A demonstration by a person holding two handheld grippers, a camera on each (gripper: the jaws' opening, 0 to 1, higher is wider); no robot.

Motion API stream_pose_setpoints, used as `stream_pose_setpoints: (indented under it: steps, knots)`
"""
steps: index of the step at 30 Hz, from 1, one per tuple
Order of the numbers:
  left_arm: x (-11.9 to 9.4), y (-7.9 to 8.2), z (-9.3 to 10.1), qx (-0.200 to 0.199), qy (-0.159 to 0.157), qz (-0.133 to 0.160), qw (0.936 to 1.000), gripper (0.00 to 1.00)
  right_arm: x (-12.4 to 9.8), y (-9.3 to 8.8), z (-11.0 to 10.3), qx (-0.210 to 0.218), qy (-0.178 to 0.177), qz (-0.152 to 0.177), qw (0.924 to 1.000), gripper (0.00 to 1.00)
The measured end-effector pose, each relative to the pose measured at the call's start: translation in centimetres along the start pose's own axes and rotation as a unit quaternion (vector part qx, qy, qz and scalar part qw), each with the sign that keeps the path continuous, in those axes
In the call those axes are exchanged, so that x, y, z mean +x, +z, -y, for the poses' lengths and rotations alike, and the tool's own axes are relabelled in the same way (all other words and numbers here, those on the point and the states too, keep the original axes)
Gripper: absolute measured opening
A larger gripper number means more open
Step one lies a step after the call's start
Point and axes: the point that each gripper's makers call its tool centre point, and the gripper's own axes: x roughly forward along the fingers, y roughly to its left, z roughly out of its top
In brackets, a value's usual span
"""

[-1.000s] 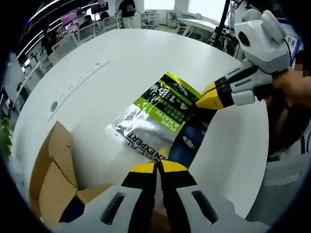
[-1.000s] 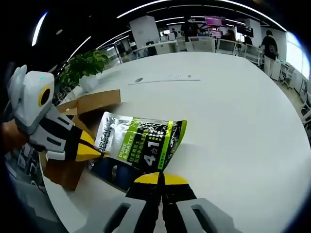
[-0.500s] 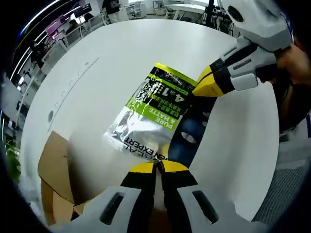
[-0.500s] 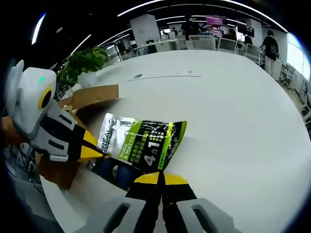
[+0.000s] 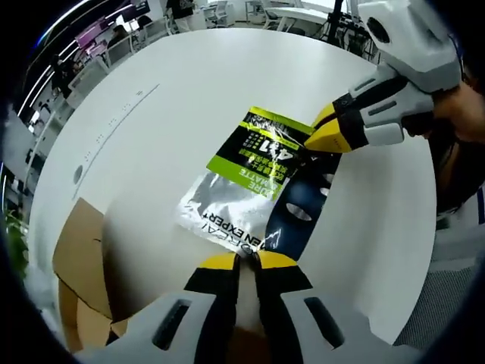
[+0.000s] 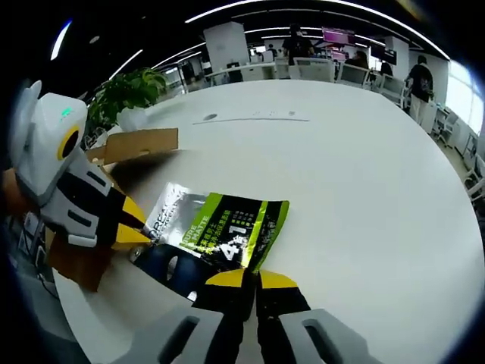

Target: Operate the shoe box by opening the lid, removing the specified soft item, and placing it in the target area until the item is outside and the box remains undamaged.

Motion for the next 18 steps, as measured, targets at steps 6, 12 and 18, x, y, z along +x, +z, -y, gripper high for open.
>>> stream_pose_setpoints:
  steps: [6,12,18]
  knots:
    - [-0.9,0.0,-0.5,-0.011,0.013,0.008,0.9998,0.04,-0.3,-0.1,0.4,0.000,-0.006,0.002,1.0000,0.01]
    - [-2.4,1.0,-0.4,-0.014,0.016,0.032,0.9993,0.07,-0.8,0.0,0.8,-0.004,-0.015,0.003,0.9999,0.01]
    - [-3.9,1.8,-0.3,-0.031,0.015,0.064,0.9974,0.08,-1.6,0.1,1.0,-0.011,-0.024,0.010,0.9996,0.02]
